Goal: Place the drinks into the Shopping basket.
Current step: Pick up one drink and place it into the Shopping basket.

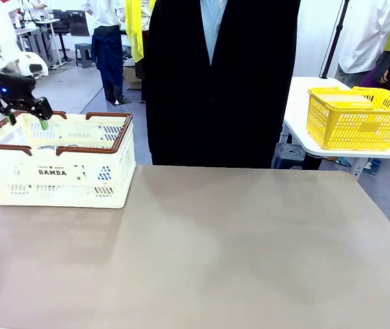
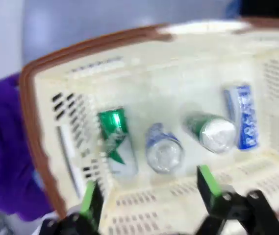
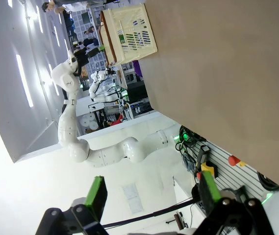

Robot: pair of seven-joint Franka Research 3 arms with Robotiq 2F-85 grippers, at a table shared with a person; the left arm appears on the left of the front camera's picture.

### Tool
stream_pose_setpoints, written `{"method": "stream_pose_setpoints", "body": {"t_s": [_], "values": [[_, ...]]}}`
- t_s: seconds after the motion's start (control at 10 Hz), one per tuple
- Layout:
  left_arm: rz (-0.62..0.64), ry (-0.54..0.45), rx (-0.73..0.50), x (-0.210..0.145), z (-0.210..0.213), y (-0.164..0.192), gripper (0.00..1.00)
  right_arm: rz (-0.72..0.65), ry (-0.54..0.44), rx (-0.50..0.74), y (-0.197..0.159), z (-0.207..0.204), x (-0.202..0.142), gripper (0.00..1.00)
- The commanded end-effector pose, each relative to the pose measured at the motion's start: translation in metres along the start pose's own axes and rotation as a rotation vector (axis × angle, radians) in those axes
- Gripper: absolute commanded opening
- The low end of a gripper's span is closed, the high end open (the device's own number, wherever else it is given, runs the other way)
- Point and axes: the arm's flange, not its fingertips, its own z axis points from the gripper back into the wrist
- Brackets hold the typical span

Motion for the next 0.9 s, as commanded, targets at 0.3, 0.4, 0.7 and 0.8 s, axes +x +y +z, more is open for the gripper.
{"method": "stream_pose_setpoints", "body": {"t_s": [0.3, 0.4, 0.7, 0.8], "values": [[-0.098, 0.142, -0.543, -0.082, 0.11, 0.087, 1.0, -0.012, 0.012, -0.008, 0.003, 0.002, -0.003, 1.0], [-0.085, 0.154, -0.637, -0.107, 0.114, 0.122, 1.0, -0.012, 0.012, -0.008, 0.003, 0.002, -0.003, 1.0], [-0.066, -0.03, -1.125, -0.179, 0.09, 0.206, 1.0, -0.012, 0.012, -0.008, 0.003, 0.002, -0.003, 1.0], [-0.035, -0.093, -1.222, -0.195, 0.068, 0.221, 1.0, -0.012, 0.012, -0.008, 0.003, 0.002, -0.003, 1.0]]}}
